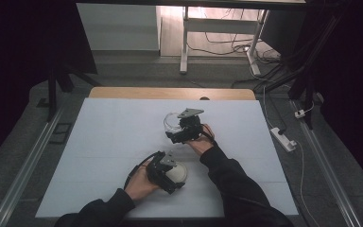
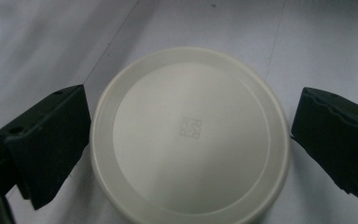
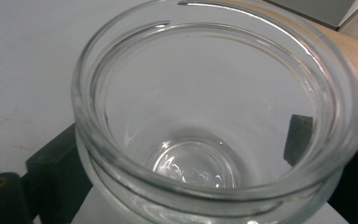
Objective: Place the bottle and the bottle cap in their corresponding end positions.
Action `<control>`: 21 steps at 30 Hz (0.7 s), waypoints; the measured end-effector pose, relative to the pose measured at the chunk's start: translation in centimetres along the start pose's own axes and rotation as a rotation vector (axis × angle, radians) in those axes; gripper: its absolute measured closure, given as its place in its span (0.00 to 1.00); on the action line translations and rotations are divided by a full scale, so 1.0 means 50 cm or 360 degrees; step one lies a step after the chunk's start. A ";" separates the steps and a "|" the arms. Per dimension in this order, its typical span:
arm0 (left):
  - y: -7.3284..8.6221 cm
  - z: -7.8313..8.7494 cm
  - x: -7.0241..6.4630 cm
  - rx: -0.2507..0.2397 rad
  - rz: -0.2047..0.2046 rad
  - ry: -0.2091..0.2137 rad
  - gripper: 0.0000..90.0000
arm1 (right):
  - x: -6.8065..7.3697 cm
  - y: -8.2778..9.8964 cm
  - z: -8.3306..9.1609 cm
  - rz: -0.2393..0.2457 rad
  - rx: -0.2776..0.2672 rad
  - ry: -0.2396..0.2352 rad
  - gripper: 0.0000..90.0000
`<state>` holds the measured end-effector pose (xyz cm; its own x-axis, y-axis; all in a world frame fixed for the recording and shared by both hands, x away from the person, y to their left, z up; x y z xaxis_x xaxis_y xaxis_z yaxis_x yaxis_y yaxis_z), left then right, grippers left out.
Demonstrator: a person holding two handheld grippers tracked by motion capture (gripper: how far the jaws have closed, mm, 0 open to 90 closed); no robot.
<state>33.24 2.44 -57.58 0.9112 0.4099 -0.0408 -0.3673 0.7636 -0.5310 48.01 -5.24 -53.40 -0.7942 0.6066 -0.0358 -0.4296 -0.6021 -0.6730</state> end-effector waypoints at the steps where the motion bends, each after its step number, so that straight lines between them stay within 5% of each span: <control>1: -0.001 0.003 0.000 -0.0009 0.0002 -0.0002 0.00 | -0.001 0.001 0.003 -0.0001 -0.0007 -0.0004 0.04; 21: 0.011 0.073 0.015 -0.0191 0.0142 0.0036 0.00 | 0.007 0.016 0.060 -0.0015 -0.0024 -0.0088 0.00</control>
<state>33.03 4.98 -54.83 0.8805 0.4609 -0.1109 -0.4233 0.6590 -0.6218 46.12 -7.08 -51.77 -0.8128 0.5824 0.0116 -0.4311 -0.5881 -0.6843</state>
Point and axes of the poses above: each handheld gripper's, and its own axes: z roughly backward along the jaws, y roughly out of its underside, x roughly to its left, the point moved 5 cm from there along -z, roughly forward along the jaws, and after that the axes turned 11 degrees about x, right-handed, at the moved point
